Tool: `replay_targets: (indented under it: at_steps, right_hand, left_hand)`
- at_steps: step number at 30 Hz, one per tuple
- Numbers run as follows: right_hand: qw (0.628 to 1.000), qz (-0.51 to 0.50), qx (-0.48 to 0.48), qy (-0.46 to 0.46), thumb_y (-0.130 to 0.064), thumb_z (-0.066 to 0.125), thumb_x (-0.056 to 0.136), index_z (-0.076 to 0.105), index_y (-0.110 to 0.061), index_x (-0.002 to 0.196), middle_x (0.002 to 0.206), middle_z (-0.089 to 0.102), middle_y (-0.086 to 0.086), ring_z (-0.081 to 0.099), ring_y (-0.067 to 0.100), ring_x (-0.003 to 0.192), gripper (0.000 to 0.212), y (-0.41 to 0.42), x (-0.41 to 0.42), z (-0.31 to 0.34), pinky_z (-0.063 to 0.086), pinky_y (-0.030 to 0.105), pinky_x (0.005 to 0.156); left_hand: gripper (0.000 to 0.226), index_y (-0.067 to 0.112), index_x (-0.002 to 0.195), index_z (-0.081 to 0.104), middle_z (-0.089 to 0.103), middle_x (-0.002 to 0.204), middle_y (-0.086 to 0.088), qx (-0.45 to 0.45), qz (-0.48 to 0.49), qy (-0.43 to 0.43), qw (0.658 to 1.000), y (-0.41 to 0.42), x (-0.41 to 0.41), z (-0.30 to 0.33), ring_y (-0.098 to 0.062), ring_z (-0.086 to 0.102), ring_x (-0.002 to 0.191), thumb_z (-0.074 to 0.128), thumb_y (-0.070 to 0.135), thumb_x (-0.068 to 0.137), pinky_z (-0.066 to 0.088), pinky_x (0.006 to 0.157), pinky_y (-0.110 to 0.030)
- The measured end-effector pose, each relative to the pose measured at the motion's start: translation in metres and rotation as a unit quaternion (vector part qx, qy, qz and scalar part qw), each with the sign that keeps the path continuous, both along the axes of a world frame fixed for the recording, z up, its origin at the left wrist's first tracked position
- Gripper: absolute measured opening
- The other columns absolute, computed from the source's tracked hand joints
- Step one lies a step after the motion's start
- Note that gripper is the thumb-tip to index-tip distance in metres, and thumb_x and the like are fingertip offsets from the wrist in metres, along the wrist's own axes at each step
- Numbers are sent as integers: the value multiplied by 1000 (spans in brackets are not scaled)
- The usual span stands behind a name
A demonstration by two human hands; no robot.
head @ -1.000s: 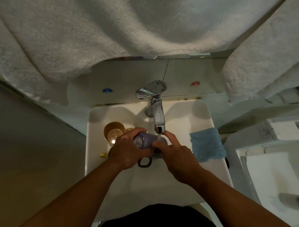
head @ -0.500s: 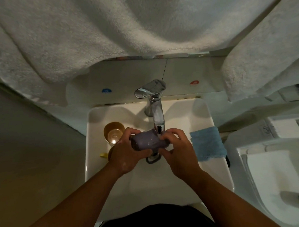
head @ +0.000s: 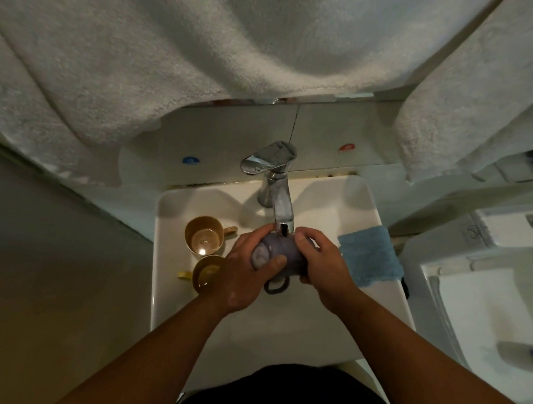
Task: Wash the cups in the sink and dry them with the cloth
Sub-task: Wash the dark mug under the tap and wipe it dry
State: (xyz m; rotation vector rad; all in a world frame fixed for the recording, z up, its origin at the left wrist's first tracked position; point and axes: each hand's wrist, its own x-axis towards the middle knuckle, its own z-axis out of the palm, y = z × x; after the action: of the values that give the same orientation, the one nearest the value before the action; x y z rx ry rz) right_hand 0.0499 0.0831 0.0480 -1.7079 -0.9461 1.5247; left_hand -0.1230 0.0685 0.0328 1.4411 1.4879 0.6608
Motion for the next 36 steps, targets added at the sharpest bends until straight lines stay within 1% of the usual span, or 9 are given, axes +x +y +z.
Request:
replay_targets:
  at_steps: [2, 5, 8, 12, 14, 20, 27, 32, 36]
  right_hand:
    - [998, -44, -36, 35, -40, 55, 101, 63, -30, 123, 117, 68, 2, 66, 23, 103, 26, 1, 4, -1, 56, 31, 68]
    - [995, -56, -65, 58, -41, 53, 102, 63, -30, 123, 120, 67, 2, 63, 24, 108, 26, 1, 4, -4, 55, 35, 75]
    - [995, -38, -79, 46, -45, 51, 101, 63, -33, 120, 119, 66, 1, 62, 24, 109, 25, -3, 0, -6, 55, 37, 78]
    - [995, -12, -89, 30, -45, 52, 101, 62, -35, 114, 119, 64, 1, 61, 25, 109, 19, -13, -2, -12, 57, 46, 91]
    - [995, -13, -96, 25, -45, 53, 100, 62, -34, 112, 117, 65, 0, 62, 25, 106, 18, -15, -1, -12, 57, 44, 89]
    - [994, -35, -97, 26, -44, 52, 101, 66, -32, 111, 114, 68, 0, 62, 23, 106, 21, -8, 6, -13, 52, 42, 86]
    - [996, 9, -86, 25, -52, 47, 101, 62, -34, 116, 118, 66, -2, 60, 22, 109, 28, -6, -10, -13, 54, 43, 90]
    - [995, -19, -88, 47, -49, 49, 101, 64, -33, 118, 118, 69, -2, 63, 21, 109, 28, -1, -7, -11, 52, 43, 89]
    - [996, -10, -80, 43, -51, 48, 100, 63, -33, 118, 116, 69, -2, 64, 20, 107, 30, -1, -10, -12, 52, 41, 87]
  left_hand:
    - [56, 19, 148, 43, 51, 130, 4, -19, 4, 13, 1000, 1, 8, -1, -16, 55, 123, 57, 43, 99, 44, 88, -4]
    - [53, 26, 147, 42, 51, 132, 1, -51, 0, -36, 998, 8, 10, -2, -18, 56, 116, 46, 51, 101, 57, 88, -27]
    - [42, 28, 139, 47, 55, 125, -1, -52, 25, -41, 998, 13, 15, -5, -18, 58, 109, 45, 49, 102, 55, 80, -22]
    - [21, 30, 119, 57, 61, 120, -7, -104, 108, -71, 986, 17, 32, -8, -26, 60, 109, 42, 38, 106, 56, 82, -37]
    - [20, 29, 113, 59, 62, 121, -9, -139, 127, -101, 977, 15, 35, -9, -26, 61, 106, 43, 37, 106, 53, 73, -32]
    - [54, 30, 131, 55, 61, 125, 1, -158, 29, -178, 971, 3, 19, -19, -19, 63, 110, 70, 51, 84, 62, 88, -41]
    - [14, 33, 104, 65, 63, 112, -2, -119, 160, -136, 971, 16, 31, 1, -23, 60, 106, 52, 37, 102, 60, 85, -44]
    - [20, 37, 109, 62, 64, 115, 1, -123, 78, -209, 967, 11, 19, 4, -21, 64, 105, 69, 40, 91, 62, 84, -39]
    - [14, 38, 100, 64, 66, 110, 1, -100, 123, -149, 976, 15, 28, 6, -20, 64, 103, 61, 49, 93, 62, 82, -40]
